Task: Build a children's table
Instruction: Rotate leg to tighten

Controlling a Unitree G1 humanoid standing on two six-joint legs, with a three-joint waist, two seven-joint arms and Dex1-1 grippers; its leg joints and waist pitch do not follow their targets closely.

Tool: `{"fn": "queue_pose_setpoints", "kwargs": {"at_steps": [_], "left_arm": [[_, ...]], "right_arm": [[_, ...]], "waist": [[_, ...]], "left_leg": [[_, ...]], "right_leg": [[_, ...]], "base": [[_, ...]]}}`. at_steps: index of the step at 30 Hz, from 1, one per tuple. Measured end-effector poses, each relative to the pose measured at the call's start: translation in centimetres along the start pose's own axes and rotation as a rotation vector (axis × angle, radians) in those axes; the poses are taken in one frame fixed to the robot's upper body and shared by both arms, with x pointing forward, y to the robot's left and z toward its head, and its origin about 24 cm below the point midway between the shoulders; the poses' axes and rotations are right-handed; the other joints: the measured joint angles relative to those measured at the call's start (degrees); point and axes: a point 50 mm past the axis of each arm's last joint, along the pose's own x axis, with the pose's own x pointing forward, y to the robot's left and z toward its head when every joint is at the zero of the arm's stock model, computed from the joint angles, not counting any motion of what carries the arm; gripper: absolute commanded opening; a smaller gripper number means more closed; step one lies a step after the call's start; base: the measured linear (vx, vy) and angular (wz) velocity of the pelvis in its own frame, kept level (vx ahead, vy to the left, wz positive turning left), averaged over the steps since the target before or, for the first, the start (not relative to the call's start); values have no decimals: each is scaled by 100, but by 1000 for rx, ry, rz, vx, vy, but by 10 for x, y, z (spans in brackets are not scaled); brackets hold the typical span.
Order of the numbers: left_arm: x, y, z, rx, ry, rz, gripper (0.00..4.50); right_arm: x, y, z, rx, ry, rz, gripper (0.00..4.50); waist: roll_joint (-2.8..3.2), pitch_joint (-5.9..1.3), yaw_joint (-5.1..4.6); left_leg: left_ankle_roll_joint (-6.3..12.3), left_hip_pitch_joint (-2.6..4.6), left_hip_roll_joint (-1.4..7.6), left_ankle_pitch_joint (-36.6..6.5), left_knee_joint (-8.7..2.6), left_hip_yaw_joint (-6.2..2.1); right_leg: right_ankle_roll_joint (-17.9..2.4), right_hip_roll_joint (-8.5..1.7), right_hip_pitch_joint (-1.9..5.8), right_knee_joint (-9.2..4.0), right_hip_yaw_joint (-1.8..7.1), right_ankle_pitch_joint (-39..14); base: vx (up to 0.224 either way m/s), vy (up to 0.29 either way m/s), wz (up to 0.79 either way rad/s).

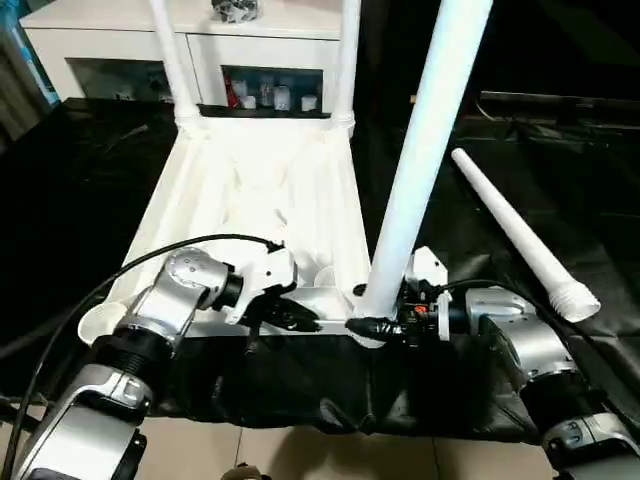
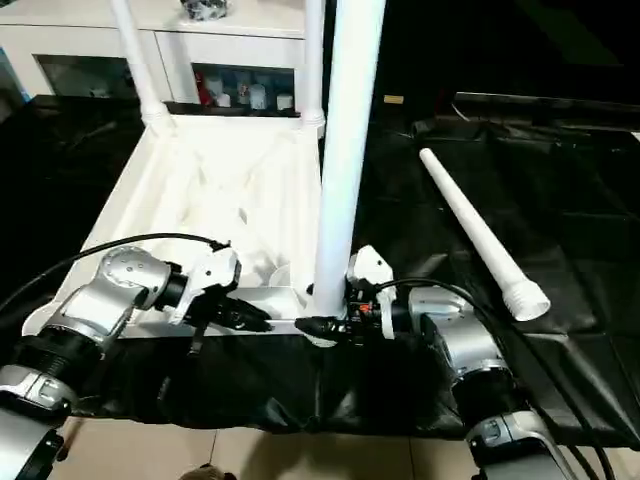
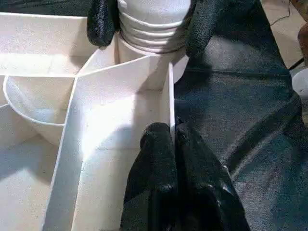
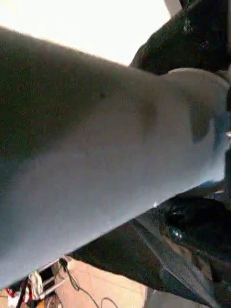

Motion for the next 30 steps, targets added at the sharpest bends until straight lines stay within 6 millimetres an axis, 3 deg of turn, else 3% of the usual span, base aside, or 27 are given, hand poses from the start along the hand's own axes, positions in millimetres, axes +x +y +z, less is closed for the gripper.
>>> {"fn": "queue_pose_setpoints", "kwargs": {"at_steps": [10, 15, 18, 23, 24, 30], "left_arm": [[0, 0, -1, -5, -3, 2, 0], [7, 10, 2, -71, -22, 151, 0], [21, 15, 7, -97, -30, 224, 0], [40, 19, 16, -136, -47, 339, 0], [42, 20, 17, -144, -49, 355, 0], [48, 19, 21, -146, -57, 352, 0]], "right_arm": [[3, 3, 0, 10, -22, -12, 272], [10, -9, -4, 72, -111, -285, 272], [13, -18, -6, 135, -151, -456, 272], [20, -28, -3, 203, -191, -686, 272], [22, -29, -3, 211, -203, -723, 327], [26, -31, -1, 223, -227, -772, 390]], "waist": [[-2, -2, 6], [-15, 0, -72], [-18, 1, -168], [-19, -3, -230], [-14, -5, -236], [6, -16, -225]], "left_leg": [[0, 1, 0, 0, -1, 0], [-8, 17, 0, 6, 6, 0], [-10, 24, -1, 8, 8, 0], [-10, 35, -2, 8, 11, -6], [-10, 36, -3, 8, 11, -6], [-10, 31, -6, 8, 11, -7]], "right_leg": [[0, 0, 2, 0, -1, 0], [14, 0, 7, 4, 2, -7], [14, -1, 11, -3, 2, -7], [13, -1, 12, -4, 1, -6], [13, -1, 13, -4, 1, -6], [13, -2, 16, -5, 4, -5]], "base": [[0, 0, 0], [0, 0, 0], [0, 0, 0], [0, 0, 0], [0, 0, 0], [0, 0, 0]]}}
